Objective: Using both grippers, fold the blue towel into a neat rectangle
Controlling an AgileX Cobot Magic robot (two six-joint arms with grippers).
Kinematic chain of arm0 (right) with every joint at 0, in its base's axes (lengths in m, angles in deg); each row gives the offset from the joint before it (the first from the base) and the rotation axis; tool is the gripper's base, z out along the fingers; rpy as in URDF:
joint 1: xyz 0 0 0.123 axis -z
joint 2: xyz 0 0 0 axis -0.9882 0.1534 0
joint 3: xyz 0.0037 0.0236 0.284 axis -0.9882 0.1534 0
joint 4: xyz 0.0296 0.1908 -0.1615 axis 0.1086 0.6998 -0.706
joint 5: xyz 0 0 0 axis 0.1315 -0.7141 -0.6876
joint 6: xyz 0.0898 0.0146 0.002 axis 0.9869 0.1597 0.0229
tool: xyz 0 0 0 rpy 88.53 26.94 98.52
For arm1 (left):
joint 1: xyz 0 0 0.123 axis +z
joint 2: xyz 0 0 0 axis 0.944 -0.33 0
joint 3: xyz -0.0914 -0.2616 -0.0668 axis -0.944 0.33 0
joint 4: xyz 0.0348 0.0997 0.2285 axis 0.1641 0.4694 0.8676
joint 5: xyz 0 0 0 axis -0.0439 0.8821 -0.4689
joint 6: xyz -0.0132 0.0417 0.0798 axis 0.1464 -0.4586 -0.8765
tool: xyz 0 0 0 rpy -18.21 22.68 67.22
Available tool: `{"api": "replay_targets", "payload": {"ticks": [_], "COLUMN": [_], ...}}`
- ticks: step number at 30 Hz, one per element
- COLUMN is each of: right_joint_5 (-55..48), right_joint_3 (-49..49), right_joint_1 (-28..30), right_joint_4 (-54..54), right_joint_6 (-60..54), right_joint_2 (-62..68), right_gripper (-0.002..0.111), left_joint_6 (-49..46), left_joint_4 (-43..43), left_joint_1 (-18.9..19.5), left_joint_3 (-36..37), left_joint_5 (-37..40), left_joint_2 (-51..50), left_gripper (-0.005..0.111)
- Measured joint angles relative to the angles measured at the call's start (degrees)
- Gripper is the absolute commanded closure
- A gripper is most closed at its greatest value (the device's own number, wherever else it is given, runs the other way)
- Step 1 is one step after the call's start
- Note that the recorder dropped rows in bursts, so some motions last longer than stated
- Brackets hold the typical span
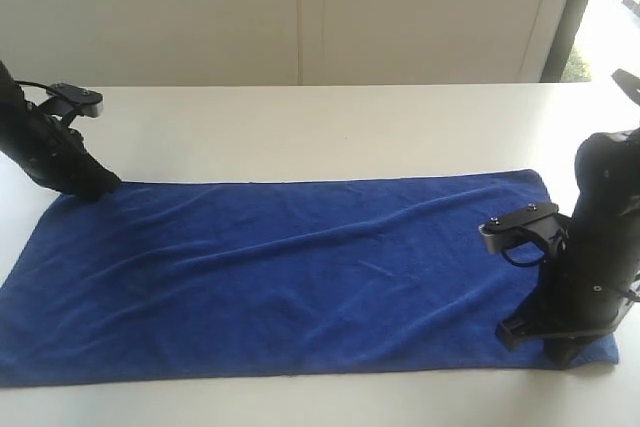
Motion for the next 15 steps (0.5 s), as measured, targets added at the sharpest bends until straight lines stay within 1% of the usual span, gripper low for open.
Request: {"api": "replay_targets", "payload": {"ticks": [15], "right_joint_5": [-1.47], "right_joint_3": [2.00], "right_joint_1": [0.00], "right_joint_4": [-0.26], "right_joint_6": [0.39], "right_joint_2": [-0.79], "right_gripper": [0.108], "left_joint_6": [-0.11], "left_joint_4": [0.67], "left_joint_1": [0.00], "left_joint_3": [-0.12], "left_joint_5": [-2.29], "left_joint_2": [-0.37], "left_gripper": [0.107]}}
